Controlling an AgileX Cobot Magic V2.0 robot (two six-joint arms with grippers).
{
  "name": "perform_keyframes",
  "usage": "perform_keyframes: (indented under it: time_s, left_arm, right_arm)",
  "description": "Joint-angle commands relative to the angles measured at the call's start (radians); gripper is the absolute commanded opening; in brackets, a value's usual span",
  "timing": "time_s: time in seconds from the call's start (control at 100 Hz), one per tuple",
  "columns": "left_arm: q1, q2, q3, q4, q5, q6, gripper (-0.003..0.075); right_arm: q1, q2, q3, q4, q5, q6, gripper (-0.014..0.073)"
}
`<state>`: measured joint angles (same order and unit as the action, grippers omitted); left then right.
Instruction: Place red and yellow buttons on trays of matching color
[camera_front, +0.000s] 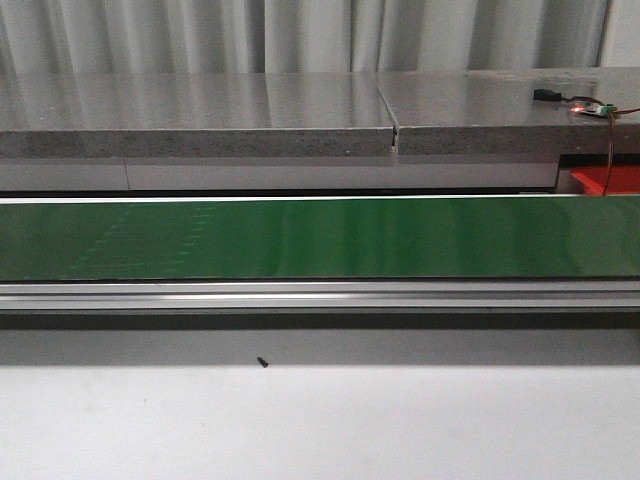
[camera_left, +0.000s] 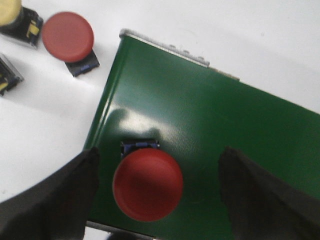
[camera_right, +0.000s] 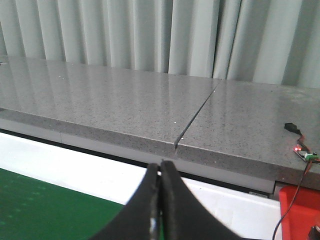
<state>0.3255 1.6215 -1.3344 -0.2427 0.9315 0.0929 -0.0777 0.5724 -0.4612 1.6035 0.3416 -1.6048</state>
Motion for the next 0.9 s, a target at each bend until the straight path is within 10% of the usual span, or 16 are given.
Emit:
perform_keyframes:
  time_s: [0.0,0.89]
  left_arm:
    - [0.006,-0.077,-0.028,-0.018,-0.078,0.002,0.0496]
    - [0.274,0.284,-0.281,0.020,0.060,0.066,0.0496]
  right_arm:
    - [0.000,-0.004,-0.026,0.031,0.014,-0.009,-0.0059]
    - [0.000,-0.004,-0.026,0.031,0.014,-0.009,-0.0059]
